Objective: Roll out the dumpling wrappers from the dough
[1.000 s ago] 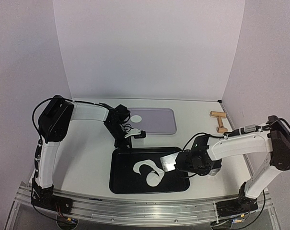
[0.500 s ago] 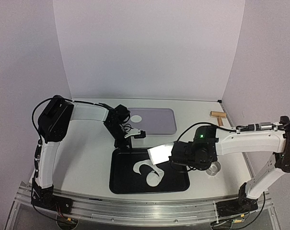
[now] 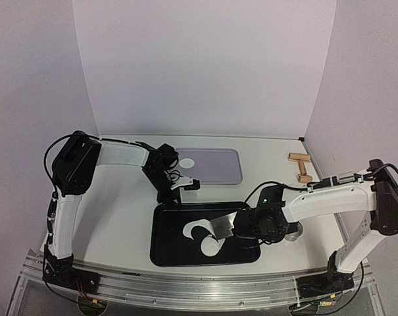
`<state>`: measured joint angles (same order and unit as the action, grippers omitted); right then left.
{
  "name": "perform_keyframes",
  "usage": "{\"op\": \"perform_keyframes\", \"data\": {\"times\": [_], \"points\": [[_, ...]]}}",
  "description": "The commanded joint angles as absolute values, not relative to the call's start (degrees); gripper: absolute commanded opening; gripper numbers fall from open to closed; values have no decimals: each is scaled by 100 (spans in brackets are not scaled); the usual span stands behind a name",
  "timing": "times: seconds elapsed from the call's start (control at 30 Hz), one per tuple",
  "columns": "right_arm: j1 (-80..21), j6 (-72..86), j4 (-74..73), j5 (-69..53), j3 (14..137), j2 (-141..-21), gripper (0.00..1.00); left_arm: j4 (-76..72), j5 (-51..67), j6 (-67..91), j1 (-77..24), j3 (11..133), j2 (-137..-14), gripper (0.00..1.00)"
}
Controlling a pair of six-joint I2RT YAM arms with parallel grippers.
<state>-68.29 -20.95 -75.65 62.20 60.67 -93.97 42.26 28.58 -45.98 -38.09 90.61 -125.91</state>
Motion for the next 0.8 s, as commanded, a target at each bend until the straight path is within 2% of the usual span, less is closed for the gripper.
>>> {"op": "perform_keyframes", "data": {"times": [0.0,0.4,0.77], "points": [[-6829,-1793,-7587,6189,6092,-9544,0,3875,2440,-4668,-3808,9009,-12438,0],[-6704,-2188,-7593,6504,5348,-9617,0,3878,2400,-4699,-3803,8991,-12421,0],[-5784,-2418,-7598,6944,5537,-9833,0,3902,2301,-4755,-3803,9009,-12362,0]]}}
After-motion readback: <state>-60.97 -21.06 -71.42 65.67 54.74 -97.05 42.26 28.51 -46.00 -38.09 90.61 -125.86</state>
